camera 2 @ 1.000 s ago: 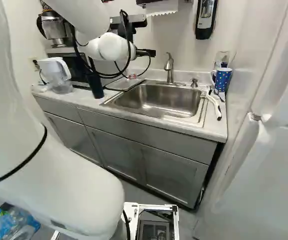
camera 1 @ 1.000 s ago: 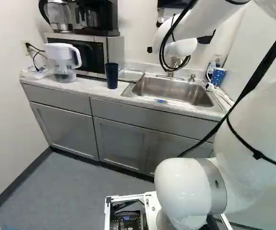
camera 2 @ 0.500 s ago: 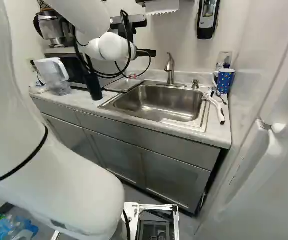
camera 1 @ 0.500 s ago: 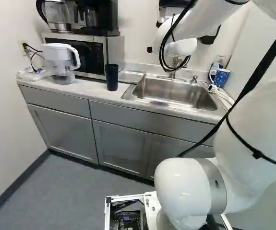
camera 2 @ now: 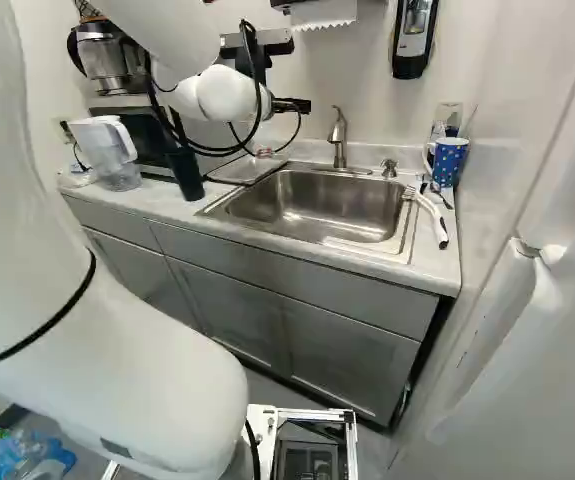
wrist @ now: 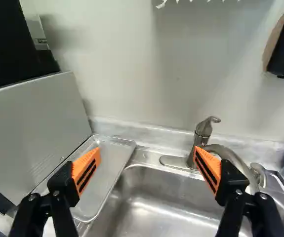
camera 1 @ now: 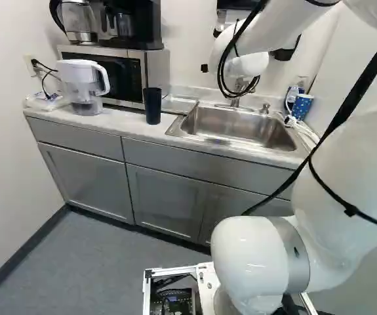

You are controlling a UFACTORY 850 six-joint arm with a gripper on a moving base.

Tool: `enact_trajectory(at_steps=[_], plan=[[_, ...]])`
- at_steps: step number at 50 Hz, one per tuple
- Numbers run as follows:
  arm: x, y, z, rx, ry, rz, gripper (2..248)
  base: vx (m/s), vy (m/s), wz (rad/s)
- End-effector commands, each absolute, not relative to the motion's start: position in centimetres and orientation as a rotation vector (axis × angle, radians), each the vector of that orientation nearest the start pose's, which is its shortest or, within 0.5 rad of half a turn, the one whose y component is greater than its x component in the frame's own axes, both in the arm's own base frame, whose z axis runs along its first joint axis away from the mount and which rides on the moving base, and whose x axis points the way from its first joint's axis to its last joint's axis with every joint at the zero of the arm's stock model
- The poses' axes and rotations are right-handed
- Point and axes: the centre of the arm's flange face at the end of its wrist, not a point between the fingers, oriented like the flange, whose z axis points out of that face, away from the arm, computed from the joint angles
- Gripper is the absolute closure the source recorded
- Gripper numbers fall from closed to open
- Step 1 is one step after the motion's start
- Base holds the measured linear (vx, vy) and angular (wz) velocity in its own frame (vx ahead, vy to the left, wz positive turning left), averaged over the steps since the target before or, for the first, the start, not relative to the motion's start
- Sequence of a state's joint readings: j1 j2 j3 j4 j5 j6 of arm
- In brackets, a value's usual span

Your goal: Rinse the cup and place it in the tray

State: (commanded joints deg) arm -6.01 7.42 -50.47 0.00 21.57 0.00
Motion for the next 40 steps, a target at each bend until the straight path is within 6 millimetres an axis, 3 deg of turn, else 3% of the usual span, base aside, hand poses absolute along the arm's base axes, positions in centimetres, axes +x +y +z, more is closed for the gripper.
enact_trajectory(at_steps=[40], plan=[[50.3,-6.6,63.6,-2.48,0.161,-2.054,3,0.0,0.0,0.0]])
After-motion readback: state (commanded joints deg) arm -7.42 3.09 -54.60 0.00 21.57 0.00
